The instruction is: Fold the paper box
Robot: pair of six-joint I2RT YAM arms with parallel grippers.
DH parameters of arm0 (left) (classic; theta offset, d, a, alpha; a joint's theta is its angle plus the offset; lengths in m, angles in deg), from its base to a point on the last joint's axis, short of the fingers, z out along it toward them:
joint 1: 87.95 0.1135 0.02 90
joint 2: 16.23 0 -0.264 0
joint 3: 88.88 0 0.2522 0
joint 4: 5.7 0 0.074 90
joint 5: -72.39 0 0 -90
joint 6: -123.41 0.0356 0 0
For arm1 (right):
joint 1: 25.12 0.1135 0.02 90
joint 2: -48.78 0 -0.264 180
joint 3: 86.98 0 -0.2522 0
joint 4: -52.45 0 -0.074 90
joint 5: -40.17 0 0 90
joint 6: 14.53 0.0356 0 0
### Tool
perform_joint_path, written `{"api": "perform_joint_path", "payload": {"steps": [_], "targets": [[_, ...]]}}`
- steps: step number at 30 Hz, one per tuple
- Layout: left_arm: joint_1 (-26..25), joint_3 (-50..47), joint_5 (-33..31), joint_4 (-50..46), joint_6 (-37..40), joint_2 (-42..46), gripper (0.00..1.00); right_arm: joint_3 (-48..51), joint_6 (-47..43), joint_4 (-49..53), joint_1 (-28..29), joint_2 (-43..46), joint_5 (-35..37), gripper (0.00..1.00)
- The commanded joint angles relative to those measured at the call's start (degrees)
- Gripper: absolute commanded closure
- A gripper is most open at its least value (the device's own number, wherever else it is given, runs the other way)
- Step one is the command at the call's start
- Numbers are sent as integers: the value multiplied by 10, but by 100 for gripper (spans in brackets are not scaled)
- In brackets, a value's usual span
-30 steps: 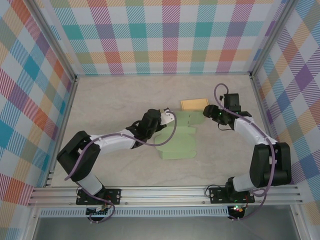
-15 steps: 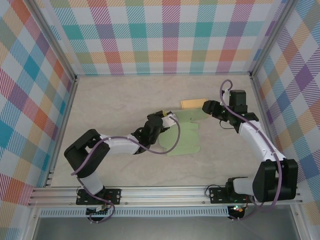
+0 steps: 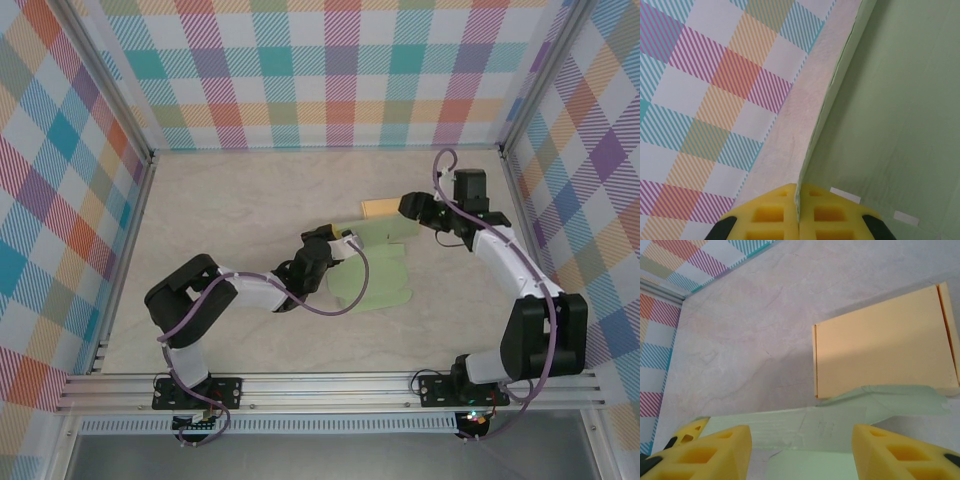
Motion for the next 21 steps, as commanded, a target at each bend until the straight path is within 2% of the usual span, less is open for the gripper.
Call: {"api": "perform_joint_path", "payload": {"steps": [1,5,10,21], "targets": [[-8,-1,-13,29,9,-3,100,-38,-28,2,9,-18,-7,44],[-9,2,-21,29,8,-3,100,-50,-31,15,23,-38,1,45],[-10,2,-25,31,2,-6,100,-20,-6,8,44,-36,19,51],[-12,4,-24,45,1,-15,100,0,13,43,71,-41,77,50]]}}
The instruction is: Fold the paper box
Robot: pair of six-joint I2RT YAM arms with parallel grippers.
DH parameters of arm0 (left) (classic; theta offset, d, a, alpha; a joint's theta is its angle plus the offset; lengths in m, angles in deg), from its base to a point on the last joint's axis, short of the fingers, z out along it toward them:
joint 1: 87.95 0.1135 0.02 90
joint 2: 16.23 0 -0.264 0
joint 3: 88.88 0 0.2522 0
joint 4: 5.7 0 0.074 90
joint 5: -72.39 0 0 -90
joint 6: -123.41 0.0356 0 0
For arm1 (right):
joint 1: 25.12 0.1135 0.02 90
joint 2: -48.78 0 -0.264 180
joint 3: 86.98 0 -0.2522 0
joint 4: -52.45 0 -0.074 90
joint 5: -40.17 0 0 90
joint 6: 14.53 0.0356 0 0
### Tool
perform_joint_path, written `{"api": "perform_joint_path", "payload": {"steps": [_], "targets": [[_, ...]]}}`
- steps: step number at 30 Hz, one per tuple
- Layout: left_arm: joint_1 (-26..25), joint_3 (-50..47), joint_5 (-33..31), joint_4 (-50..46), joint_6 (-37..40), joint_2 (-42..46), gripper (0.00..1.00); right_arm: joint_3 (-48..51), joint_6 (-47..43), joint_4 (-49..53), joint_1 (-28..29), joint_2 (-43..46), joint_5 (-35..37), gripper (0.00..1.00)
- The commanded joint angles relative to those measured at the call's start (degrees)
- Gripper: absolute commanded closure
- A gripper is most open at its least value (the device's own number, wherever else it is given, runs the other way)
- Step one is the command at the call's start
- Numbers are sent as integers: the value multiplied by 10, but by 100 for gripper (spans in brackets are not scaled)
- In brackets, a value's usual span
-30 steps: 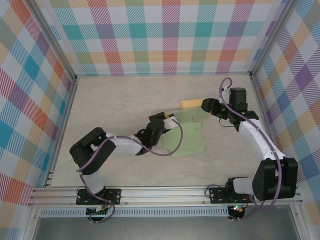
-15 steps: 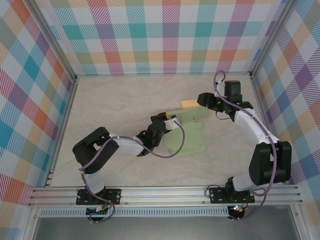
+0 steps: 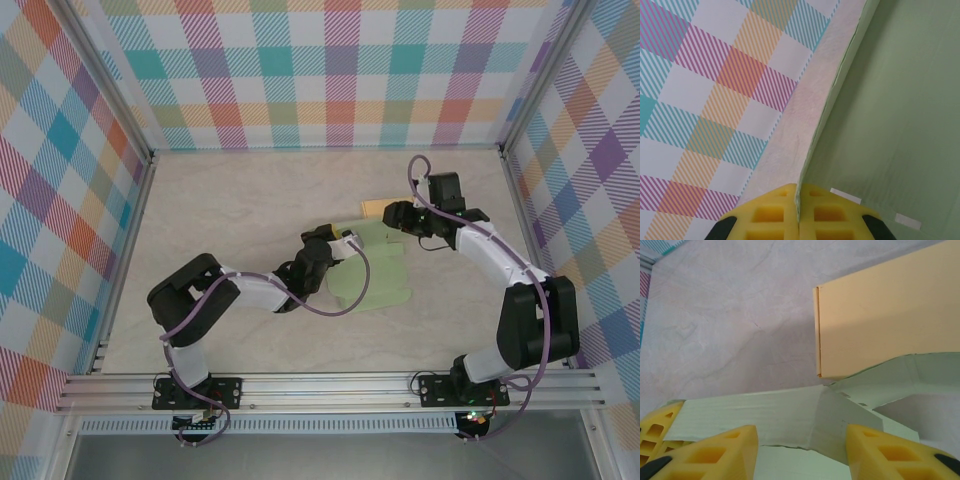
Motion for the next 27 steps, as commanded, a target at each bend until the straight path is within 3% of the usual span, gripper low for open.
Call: {"api": "perform_joint_path", "payload": {"steps": [1,10,13,19,22,27], "targets": [[-11,4,-10,29,-2,-6,100,1,11,16,3,-6,15,50],[-24,5,-20,62,26,-29,100,5,85,-63,5,-27,-74,44],[-30,7,-25,75,38,-36,100,2,98,-71,11,-30,-75,48],[-32,10,-26,85,32,-36,100,15,104,-62,18,-17,-54,68],[-32,9,-22,86,34,-33,100,22,94,-41,18,-1,-31,67],[-32,8,-22,79,51,-35,100,37,70,15,15,55,22,54]]}}
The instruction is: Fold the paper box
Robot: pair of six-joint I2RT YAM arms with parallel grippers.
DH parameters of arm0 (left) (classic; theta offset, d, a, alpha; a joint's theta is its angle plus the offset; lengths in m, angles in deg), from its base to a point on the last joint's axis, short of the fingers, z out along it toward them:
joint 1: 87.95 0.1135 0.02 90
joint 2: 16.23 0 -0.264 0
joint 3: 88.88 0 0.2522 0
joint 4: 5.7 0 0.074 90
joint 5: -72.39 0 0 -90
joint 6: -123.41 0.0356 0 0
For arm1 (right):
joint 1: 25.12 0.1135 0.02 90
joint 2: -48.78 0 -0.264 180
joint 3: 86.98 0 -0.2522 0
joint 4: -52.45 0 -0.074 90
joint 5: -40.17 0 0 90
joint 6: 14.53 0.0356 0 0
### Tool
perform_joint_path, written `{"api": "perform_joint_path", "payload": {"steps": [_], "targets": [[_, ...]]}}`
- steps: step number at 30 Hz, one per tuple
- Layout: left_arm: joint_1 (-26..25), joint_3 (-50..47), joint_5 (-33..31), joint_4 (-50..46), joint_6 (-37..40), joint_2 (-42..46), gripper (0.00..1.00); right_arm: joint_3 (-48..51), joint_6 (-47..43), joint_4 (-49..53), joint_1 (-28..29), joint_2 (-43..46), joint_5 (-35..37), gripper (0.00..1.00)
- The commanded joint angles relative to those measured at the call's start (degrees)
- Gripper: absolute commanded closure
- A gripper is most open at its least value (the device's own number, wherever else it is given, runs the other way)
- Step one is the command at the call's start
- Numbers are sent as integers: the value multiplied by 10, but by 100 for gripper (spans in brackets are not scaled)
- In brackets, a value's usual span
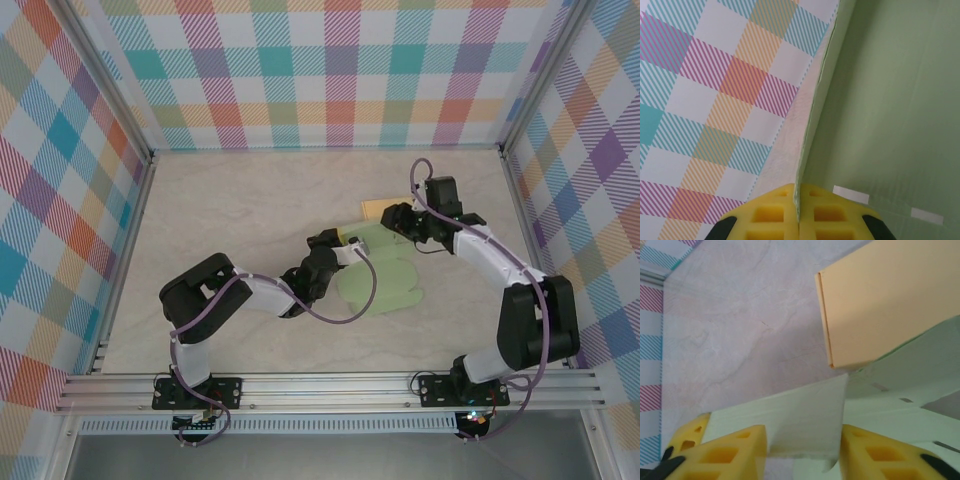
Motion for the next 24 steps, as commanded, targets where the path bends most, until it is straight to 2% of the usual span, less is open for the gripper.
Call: {"api": "perform_joint_path", "payload": {"steps": [1,7,11,16,24], "targets": [[-8,7,4,21,14,1,100,15,-24,50,1,59,43,50],[-8,3,7,15,22,7,100,79,-22,74,-30,161,75,47],[-8,5,10,15,27,6,100,144,-2,57,-63,190,74,55],[-8,5,6,21,29,-1,100,211,3,-25,-80,158,50,57],[-8,6,5,21,30,-3,100,231,-4,-148,-81,61,38,53]]}}
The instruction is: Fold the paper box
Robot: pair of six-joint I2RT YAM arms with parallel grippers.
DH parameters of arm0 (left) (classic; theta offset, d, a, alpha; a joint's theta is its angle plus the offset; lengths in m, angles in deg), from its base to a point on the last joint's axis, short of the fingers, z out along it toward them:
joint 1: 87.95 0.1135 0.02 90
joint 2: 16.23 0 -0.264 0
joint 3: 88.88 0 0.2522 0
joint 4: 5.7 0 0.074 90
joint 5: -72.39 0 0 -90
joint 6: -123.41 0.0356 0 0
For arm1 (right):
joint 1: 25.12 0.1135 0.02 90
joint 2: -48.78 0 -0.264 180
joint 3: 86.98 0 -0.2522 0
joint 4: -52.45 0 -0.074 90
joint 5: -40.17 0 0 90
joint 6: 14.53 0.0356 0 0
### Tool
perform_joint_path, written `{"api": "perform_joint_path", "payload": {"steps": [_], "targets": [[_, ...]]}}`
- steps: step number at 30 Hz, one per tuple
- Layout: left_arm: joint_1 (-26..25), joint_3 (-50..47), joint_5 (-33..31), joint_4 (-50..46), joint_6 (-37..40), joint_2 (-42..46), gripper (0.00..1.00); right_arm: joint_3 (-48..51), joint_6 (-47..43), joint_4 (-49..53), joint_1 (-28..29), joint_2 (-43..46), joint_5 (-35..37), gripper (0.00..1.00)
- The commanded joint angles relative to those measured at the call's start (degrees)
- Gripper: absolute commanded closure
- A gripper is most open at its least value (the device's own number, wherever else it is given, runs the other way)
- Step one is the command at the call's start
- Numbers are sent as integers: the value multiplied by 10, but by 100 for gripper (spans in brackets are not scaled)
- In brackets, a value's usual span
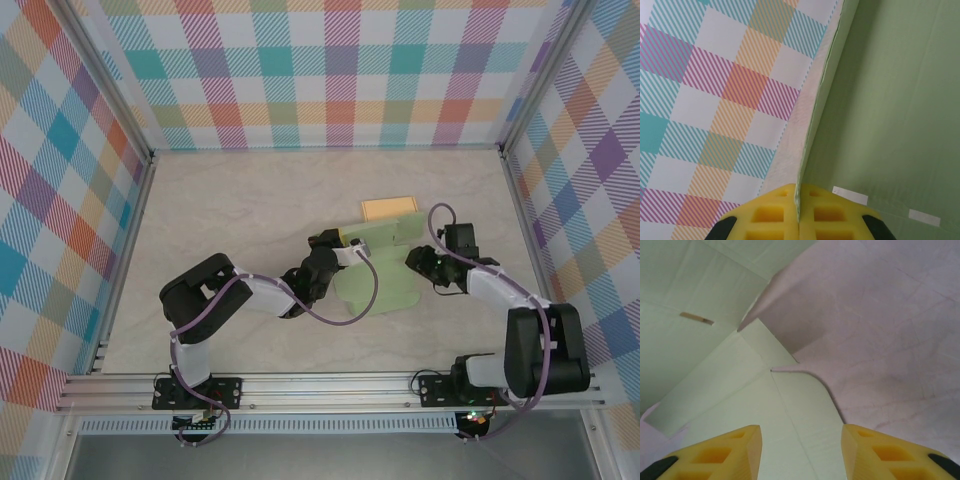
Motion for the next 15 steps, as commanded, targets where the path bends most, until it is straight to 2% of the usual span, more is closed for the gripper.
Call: {"api": "perform_joint_path", "payload": {"steps": [1,10,15], "targets": [[-7,7,3,19,3,-3,100,2,-6,-92,-2,-21,-17,53],[-7,11,0,17,6,-9,100,-12,-17,-176,-2,-90,-56,53],[-7,12,-2,18,4,-12,100,-10,-2,-211,0,-98,-92,56]]}}
